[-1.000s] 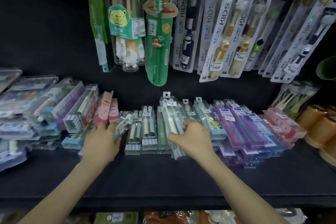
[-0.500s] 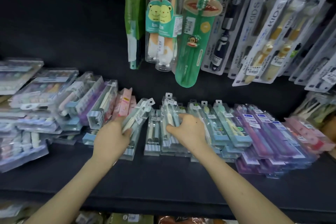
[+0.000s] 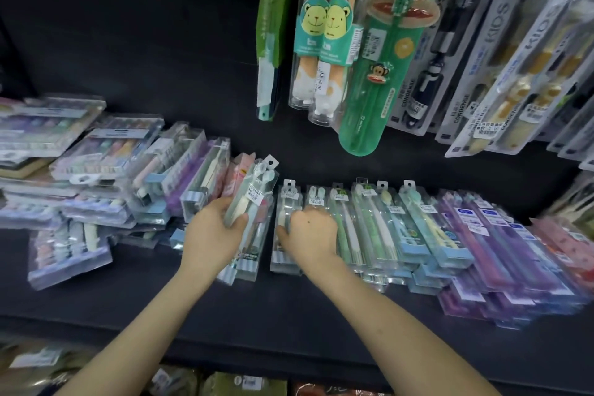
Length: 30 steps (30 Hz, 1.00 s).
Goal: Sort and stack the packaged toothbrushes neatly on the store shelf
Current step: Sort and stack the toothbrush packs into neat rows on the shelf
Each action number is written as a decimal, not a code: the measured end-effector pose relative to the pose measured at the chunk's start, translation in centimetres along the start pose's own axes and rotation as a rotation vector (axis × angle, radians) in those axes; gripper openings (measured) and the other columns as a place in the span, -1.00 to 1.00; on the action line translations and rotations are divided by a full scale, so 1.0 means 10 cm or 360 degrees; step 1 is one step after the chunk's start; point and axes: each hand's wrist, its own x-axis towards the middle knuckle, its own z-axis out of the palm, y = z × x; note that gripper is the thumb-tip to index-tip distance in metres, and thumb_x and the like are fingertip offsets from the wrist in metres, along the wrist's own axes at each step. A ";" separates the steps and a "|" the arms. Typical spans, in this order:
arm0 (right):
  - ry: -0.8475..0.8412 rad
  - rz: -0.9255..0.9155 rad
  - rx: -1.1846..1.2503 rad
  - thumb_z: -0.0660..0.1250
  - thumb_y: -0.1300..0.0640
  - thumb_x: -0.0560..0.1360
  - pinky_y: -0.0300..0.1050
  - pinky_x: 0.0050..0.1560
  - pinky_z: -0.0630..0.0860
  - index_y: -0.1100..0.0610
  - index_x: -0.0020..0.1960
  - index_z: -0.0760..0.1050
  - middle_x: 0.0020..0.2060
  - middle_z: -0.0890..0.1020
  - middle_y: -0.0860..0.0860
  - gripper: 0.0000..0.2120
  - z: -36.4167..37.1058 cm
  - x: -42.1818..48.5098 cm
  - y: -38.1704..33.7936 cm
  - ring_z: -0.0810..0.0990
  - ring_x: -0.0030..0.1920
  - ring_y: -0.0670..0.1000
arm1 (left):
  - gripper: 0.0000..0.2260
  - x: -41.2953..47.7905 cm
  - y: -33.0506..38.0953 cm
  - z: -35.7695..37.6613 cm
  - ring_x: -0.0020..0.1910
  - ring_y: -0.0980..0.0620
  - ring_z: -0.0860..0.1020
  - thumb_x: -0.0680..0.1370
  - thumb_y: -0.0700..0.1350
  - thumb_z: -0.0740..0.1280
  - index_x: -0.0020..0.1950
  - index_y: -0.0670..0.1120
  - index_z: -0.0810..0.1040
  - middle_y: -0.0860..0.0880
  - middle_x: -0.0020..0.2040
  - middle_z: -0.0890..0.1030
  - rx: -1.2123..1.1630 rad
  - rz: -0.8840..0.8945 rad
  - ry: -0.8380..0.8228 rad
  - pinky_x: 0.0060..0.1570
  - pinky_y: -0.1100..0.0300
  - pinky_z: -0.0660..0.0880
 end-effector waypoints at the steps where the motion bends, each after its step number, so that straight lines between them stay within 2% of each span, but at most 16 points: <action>1: -0.0010 0.0005 -0.0015 0.22 -0.08 0.57 -0.17 -0.31 0.25 0.14 -0.32 0.42 -0.22 0.53 0.04 -0.61 0.00 0.01 0.01 0.50 0.03 0.09 | -0.73 0.00 -0.01 0.00 -0.25 0.16 0.43 0.54 -0.12 0.35 0.23 -0.13 0.55 0.26 -0.26 0.42 -0.0028 -0.0024 -0.0006 -0.35 0.34 0.27; 3: 0.0013 0.0042 0.0047 0.20 -0.08 0.58 -0.16 -0.25 0.32 0.13 -0.12 0.58 -0.05 0.59 0.06 -0.68 -0.03 -0.01 0.03 0.45 0.15 0.10 | -0.69 0.01 -0.02 -0.01 -0.19 0.15 0.49 0.54 -0.11 0.36 0.28 -0.14 0.53 0.21 -0.19 0.49 -0.0123 -0.0092 -0.0057 -0.26 0.29 0.38; 5: 0.0141 0.0064 0.0255 0.19 -0.05 0.58 -0.15 -0.16 0.42 0.08 0.00 0.62 -0.07 0.61 0.03 -0.71 -0.09 -0.07 0.07 0.50 0.09 0.07 | -0.63 0.03 -0.03 -0.02 0.05 0.00 0.55 0.54 -0.11 0.38 0.32 -0.17 0.48 0.01 0.03 0.60 -0.0343 -0.0255 -0.0155 0.06 0.12 0.48; 7: 0.0143 0.0148 0.0871 0.22 -0.05 0.58 -0.09 -0.04 0.53 0.07 0.10 0.61 -0.16 0.65 0.00 -0.72 -0.17 -0.18 0.08 0.59 -0.08 0.02 | -0.62 0.03 0.00 -0.02 0.17 -0.06 0.54 0.53 -0.12 0.39 0.32 -0.18 0.48 -0.08 0.17 0.58 -0.0725 -0.0494 -0.0245 0.21 0.06 0.45; 8: 0.0014 0.0225 0.1290 0.27 -0.07 0.56 -0.05 -0.05 0.57 0.07 0.16 0.58 -0.20 0.66 -0.01 -0.71 -0.23 -0.25 0.06 0.62 -0.16 0.00 | -0.65 0.02 0.03 -0.01 0.13 -0.05 0.56 0.53 -0.14 0.40 0.29 -0.19 0.50 -0.09 0.16 0.59 -0.0891 -0.0606 -0.0282 0.15 0.10 0.49; 9: -0.0174 0.0314 0.1693 0.32 -0.08 0.53 -0.05 -0.11 0.60 0.08 0.22 0.53 -0.24 0.67 -0.02 -0.66 -0.28 -0.33 0.03 0.64 -0.22 -0.04 | -0.70 0.01 0.06 0.02 0.02 -0.02 0.61 0.52 -0.17 0.40 0.23 -0.21 0.53 -0.10 0.08 0.62 -0.1026 -0.0688 -0.0319 0.01 0.16 0.54; 11: -0.0440 0.0432 0.2145 0.43 -0.06 0.46 -0.14 -0.26 0.60 0.06 0.31 0.44 -0.30 0.65 -0.05 -0.53 -0.32 -0.48 0.02 0.63 -0.30 -0.10 | -0.79 -0.02 0.16 0.07 -0.21 0.00 0.64 0.51 -0.23 0.39 0.12 -0.24 0.56 -0.12 -0.11 0.66 -0.1212 -0.0754 -0.0347 -0.28 0.23 0.56; 13: -0.0412 0.0434 0.2098 0.48 -0.04 0.42 -0.30 -0.25 0.53 0.02 0.38 0.36 -0.29 0.62 -0.05 -0.41 -0.35 -0.60 0.04 0.61 -0.27 -0.15 | -0.75 -0.06 0.25 0.16 -0.14 -0.05 0.63 0.50 -0.25 0.40 0.15 -0.27 0.52 -0.15 -0.09 0.65 -0.1298 -0.0786 -0.0312 -0.15 0.11 0.58; 15: -0.0194 0.0399 0.1757 0.48 -0.10 0.39 -0.43 -0.22 0.44 -0.04 0.43 0.30 -0.21 0.58 -0.12 -0.31 -0.38 -0.68 0.09 0.57 -0.20 -0.19 | -0.68 -0.09 0.35 0.25 -0.01 -0.14 0.60 0.49 -0.25 0.41 0.21 -0.27 0.46 -0.20 0.02 0.60 -0.1336 -0.0806 -0.0304 -0.03 -0.01 0.57; 18: 0.0027 0.0278 0.1238 0.47 -0.22 0.32 -0.34 -0.16 0.36 -0.11 0.43 0.28 -0.17 0.41 -0.31 -0.25 -0.43 -0.76 0.17 0.44 -0.12 -0.23 | -0.69 -0.12 0.54 0.39 -0.11 -0.14 0.63 0.50 -0.28 0.39 0.20 -0.27 0.42 -0.24 0.07 0.57 -0.1379 -0.0827 -0.0356 -0.26 0.07 0.61; 20: 0.0064 0.0261 0.1154 0.45 -0.18 0.33 -0.28 -0.16 0.36 -0.02 0.38 0.35 -0.11 0.43 -0.26 -0.31 -0.44 -0.78 0.24 0.45 -0.07 -0.17 | -0.69 -0.11 0.64 0.44 -0.11 -0.11 0.62 0.51 -0.28 0.38 0.22 -0.28 0.42 -0.23 0.05 0.59 -0.1366 -0.0800 -0.0477 -0.19 0.04 0.61; 22: 0.0092 0.0280 0.1147 0.43 -0.09 0.36 -0.30 -0.29 0.38 0.06 0.21 0.46 -0.17 0.53 -0.16 -0.52 -0.46 -0.75 0.33 0.53 -0.15 -0.11 | -0.75 -0.10 0.64 0.45 -0.08 -0.06 0.64 0.52 -0.24 0.38 0.17 -0.24 0.48 -0.16 0.00 0.63 -0.1286 -0.0675 -0.0664 -0.05 0.00 0.59; 24: 0.0151 0.0348 0.1108 0.39 -0.02 0.38 -0.31 -0.42 0.29 0.06 0.08 0.47 -0.32 0.51 -0.12 -0.68 -0.47 -0.69 0.44 0.52 -0.29 -0.09 | -0.77 -0.09 0.58 0.41 0.02 -0.04 0.61 0.54 -0.15 0.37 0.17 -0.16 0.52 -0.08 0.05 0.62 -0.0864 -0.0422 -0.0675 0.05 0.04 0.55; 27: 0.0188 0.0408 0.0804 0.34 -0.02 0.43 -0.22 -0.37 0.28 0.15 0.04 0.44 -0.33 0.51 -0.06 -0.70 -0.49 -0.56 0.59 0.50 -0.29 0.00 | -0.67 -0.07 0.37 0.38 0.18 -0.08 0.52 0.57 -0.09 0.31 0.31 -0.15 0.47 -0.09 0.20 0.56 0.0161 0.0008 -0.0424 0.12 0.09 0.45; 28: 0.0176 0.0413 0.0681 0.31 -0.04 0.44 -0.18 -0.33 0.30 0.17 0.02 0.43 -0.31 0.52 -0.03 -0.70 -0.49 -0.51 0.63 0.50 -0.27 0.02 | -0.65 -0.09 0.31 0.38 0.20 -0.12 0.51 0.58 -0.08 0.29 0.34 -0.16 0.45 -0.13 0.22 0.56 0.0343 0.0065 -0.0424 0.11 0.08 0.44; 30: 0.0147 0.0406 0.0499 0.28 -0.07 0.46 -0.16 -0.31 0.30 0.16 -0.08 0.41 -0.33 0.49 -0.02 -0.72 -0.48 -0.42 0.68 0.50 -0.28 0.03 | -0.68 -0.13 0.21 0.41 0.18 -0.16 0.50 0.58 -0.07 0.27 0.30 -0.17 0.45 -0.17 0.16 0.56 0.0445 0.0055 -0.0559 -0.01 0.11 0.41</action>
